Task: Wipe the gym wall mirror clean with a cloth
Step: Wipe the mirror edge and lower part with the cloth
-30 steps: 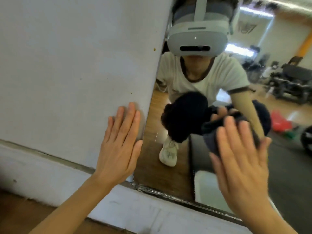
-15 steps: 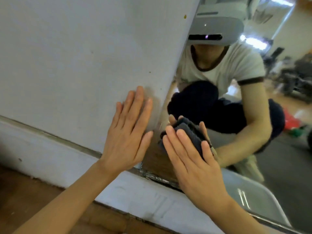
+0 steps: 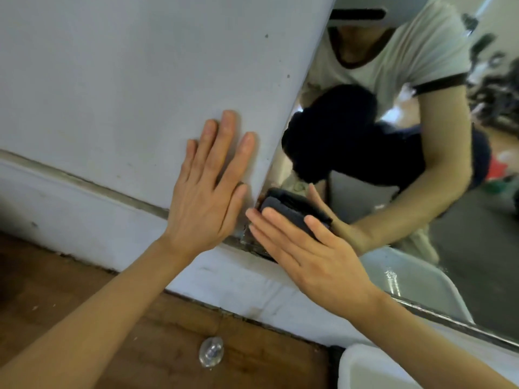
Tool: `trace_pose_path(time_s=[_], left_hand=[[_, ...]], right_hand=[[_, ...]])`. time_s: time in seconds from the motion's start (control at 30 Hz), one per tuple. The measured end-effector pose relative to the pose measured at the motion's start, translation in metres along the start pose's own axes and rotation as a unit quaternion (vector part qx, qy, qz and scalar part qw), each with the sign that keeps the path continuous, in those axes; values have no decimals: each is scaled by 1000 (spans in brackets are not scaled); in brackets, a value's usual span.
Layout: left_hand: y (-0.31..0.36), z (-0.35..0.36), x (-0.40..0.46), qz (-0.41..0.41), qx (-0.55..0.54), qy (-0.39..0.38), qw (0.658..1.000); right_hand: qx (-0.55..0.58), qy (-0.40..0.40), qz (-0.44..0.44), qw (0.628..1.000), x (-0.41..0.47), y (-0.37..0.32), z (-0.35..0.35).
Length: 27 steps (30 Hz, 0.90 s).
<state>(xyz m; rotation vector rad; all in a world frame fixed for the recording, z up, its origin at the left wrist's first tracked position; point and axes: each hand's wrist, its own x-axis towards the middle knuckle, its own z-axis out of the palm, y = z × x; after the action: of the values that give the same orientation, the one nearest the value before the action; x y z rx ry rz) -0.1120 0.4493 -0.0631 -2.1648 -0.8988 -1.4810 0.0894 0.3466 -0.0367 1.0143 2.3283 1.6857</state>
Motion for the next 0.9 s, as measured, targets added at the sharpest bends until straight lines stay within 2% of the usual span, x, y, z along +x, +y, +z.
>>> trace_pose_path(time_s=[0.07, 0.17, 0.2, 0.23, 0.33, 0.43, 0.5, 0.67, 0.8, 0.9], left_hand=[[0, 1, 1, -2, -2, -1, 1000], [-1, 2, 2, -5, 3, -1, 1000], [-1, 3, 2, -3, 3, 1, 1000], [-1, 4, 1, 0, 1, 3, 1000], [0, 2, 2, 5, 2, 4, 1000], [4, -4, 4, -23, 0, -9, 1000], [9, -9, -2, -39, -13, -22, 999], [21, -7, -42, 5, -12, -72, 997], [22, -7, -50, -49, -36, -70, 996], [30, -11, -50, -78, -51, -59, 994]], right_hand=[[27, 45, 55, 997, 10, 18, -7], [91, 117, 204, 968, 30, 35, -14], [91, 120, 214, 965, 33, 34, -15], [83, 111, 194, 971, 33, 28, -15], [50, 43, 41, 997, 15, 5, -5], [31, -6, -57, 998, -4, 6, 2], [32, -24, -56, 998, -24, 15, 3], [50, -32, -11, 998, -45, 12, -4], [57, -9, -66, 996, -3, -9, 3], [36, 0, -83, 996, -20, -4, 11]])
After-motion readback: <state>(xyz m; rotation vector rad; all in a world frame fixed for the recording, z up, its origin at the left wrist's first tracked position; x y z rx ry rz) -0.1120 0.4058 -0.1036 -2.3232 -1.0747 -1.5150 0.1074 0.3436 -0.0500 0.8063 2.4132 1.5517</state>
